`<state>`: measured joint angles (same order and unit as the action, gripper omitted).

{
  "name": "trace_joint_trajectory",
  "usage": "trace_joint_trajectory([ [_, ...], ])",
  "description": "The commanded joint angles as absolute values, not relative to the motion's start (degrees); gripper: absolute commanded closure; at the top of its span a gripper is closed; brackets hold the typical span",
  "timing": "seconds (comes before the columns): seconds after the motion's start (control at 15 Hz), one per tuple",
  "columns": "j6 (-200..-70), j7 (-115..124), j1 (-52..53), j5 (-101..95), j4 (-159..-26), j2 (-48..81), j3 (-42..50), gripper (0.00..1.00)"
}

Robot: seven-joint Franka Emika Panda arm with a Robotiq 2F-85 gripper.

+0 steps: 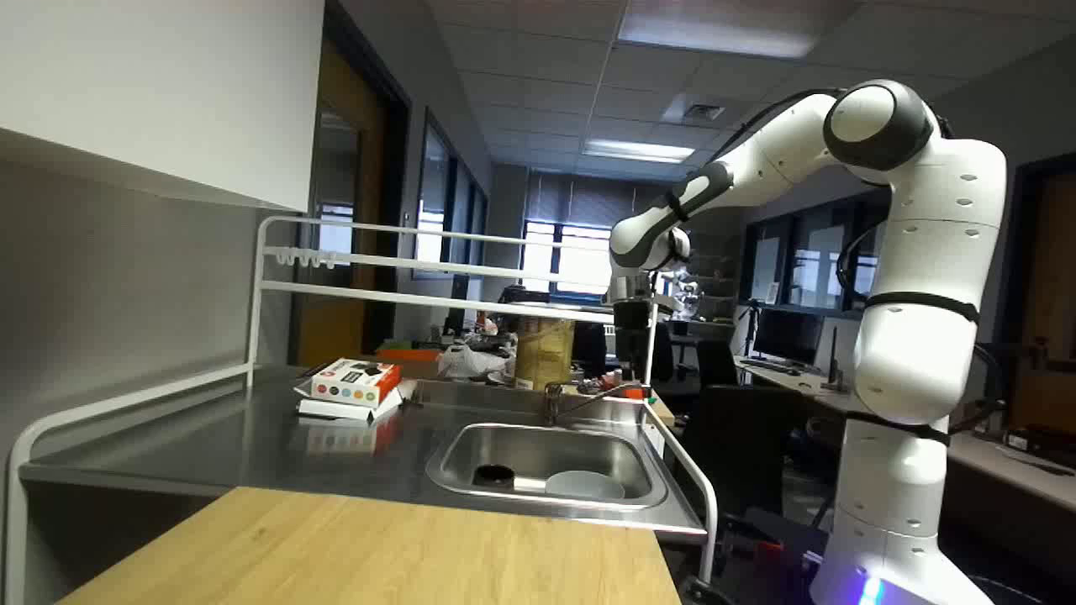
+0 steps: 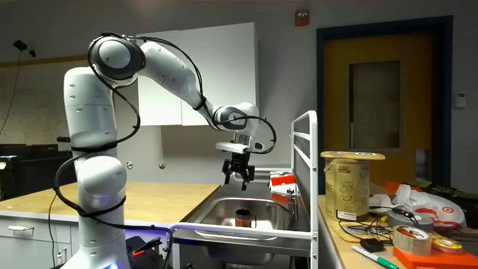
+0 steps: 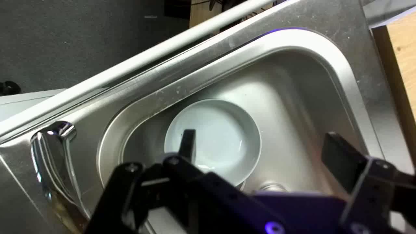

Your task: Remove the cup from the sink basin and put it on the sink countertop

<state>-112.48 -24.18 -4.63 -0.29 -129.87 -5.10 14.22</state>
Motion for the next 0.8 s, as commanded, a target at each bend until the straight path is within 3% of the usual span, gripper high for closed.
trace_joint_trajectory([
  [0.0, -112.44, -24.27, -6.08, -0.16, -129.74, -5.02, 12.78, 0.00],
  [0.73, -112.16, -22.71, -6.46, -0.42, -128.76, -4.25, 12.60, 0.00],
])
